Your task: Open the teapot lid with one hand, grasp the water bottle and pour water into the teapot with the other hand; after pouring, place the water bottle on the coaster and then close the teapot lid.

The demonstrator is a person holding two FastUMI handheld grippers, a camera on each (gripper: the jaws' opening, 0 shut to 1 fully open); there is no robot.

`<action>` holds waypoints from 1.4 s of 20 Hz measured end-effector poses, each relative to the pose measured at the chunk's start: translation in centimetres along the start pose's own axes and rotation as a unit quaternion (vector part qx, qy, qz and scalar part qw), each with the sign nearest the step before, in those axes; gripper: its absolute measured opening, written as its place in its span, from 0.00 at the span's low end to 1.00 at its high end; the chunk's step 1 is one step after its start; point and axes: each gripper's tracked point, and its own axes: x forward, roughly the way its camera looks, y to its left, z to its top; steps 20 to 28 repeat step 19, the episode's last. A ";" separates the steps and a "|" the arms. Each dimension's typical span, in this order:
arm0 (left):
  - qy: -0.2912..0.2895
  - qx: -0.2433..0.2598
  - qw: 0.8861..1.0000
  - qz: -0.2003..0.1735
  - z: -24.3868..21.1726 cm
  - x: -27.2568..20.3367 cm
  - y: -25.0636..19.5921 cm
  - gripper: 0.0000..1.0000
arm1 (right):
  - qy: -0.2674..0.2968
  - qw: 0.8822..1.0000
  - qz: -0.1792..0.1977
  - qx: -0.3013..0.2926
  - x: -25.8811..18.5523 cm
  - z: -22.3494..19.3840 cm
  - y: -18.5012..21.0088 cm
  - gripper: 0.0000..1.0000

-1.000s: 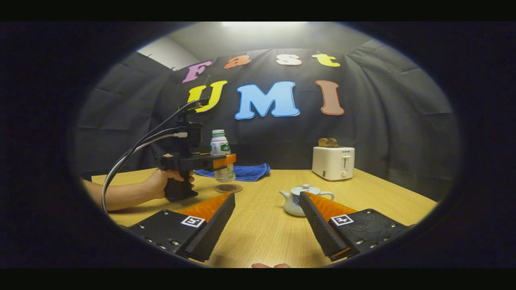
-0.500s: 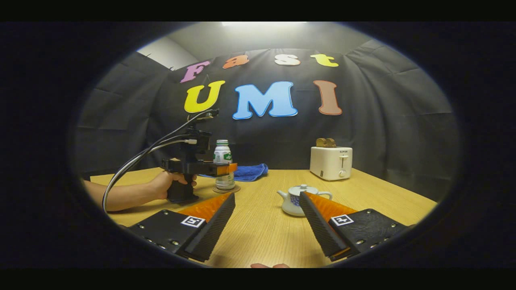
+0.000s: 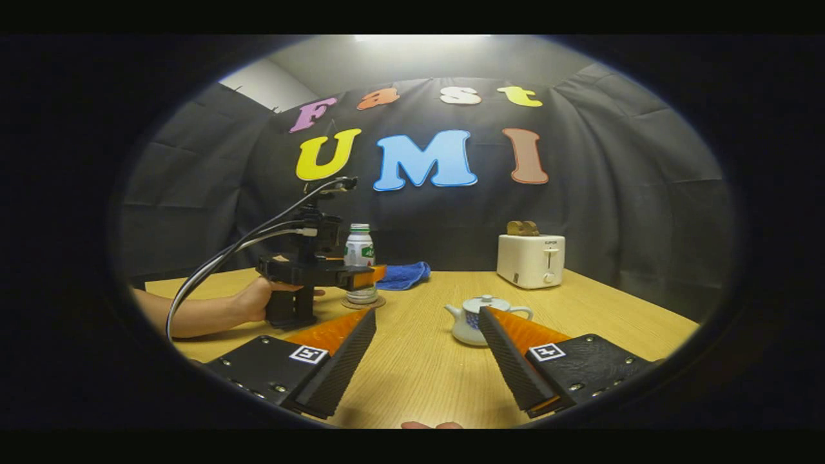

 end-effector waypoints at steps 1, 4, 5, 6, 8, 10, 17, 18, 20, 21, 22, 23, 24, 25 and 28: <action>-0.002 0.000 1.000 -0.001 0.1 -0.2 -0.1 1.00 | 0.000 1.000 0.002 0.000 0.0 0.0 0.1 0.98; -0.002 -0.002 1.000 0.002 0.1 -0.9 0.0 1.00 | 0.000 1.000 0.003 -0.001 0.0 0.0 0.1 0.98; -0.002 -0.003 1.000 0.006 0.0 -1.0 0.3 1.00 | 0.000 1.000 0.005 0.000 0.0 0.0 0.1 0.98; -0.002 -0.005 1.000 0.010 0.1 -1.2 0.6 1.00 | 0.000 1.000 0.006 0.000 0.0 0.0 0.2 0.98; -0.007 -0.013 1.000 0.012 0.5 -1.7 0.8 1.00 | 0.000 1.000 0.008 0.000 0.0 0.0 0.3 0.98; -0.014 -0.015 1.000 0.011 1.0 -2.4 0.8 1.00 | 0.000 1.000 0.008 -0.001 0.0 -0.1 0.2 0.98; 0.005 -0.032 0.999 0.039 -1.0 -8.7 1.7 0.98 | 0.000 1.000 0.005 -0.001 0.1 -0.1 0.1 0.98; 0.004 -0.035 0.998 0.053 -1.4 -10.8 1.9 1.00 | -0.001 1.000 0.000 -0.001 0.2 -0.1 -0.1 0.98; 0.002 -0.043 0.997 0.065 -2.0 -13.1 1.6 0.99 | 0.000 1.000 -0.004 -0.001 0.4 0.0 0.1 0.98; 0.002 -0.043 0.997 0.065 -2.0 -13.1 1.6 0.99 | 0.000 1.000 -0.004 -0.001 0.4 0.0 0.1 0.98; 0.002 -0.043 0.997 0.065 -2.0 -13.1 1.6 0.99 | 0.000 1.000 -0.004 -0.001 0.4 0.0 0.1 0.98; 0.002 -0.043 0.997 0.065 -2.0 -13.1 1.6 0.99 | 0.000 1.000 -0.004 -0.001 0.4 0.0 0.1 0.98; 0.002 -0.043 0.997 0.065 -2.0 -13.1 1.6 0.99 | 0.000 1.000 -0.004 -0.001 0.4 0.0 0.1 0.98; 0.002 -0.043 0.997 0.065 -2.0 -13.1 1.6 0.99 | 0.000 1.000 -0.004 -0.001 0.4 0.0 0.1 0.98; 0.002 -0.043 0.997 0.065 -2.0 -13.1 1.6 0.99 | 0.000 1.000 -0.004 -0.001 0.4 0.0 0.1 0.98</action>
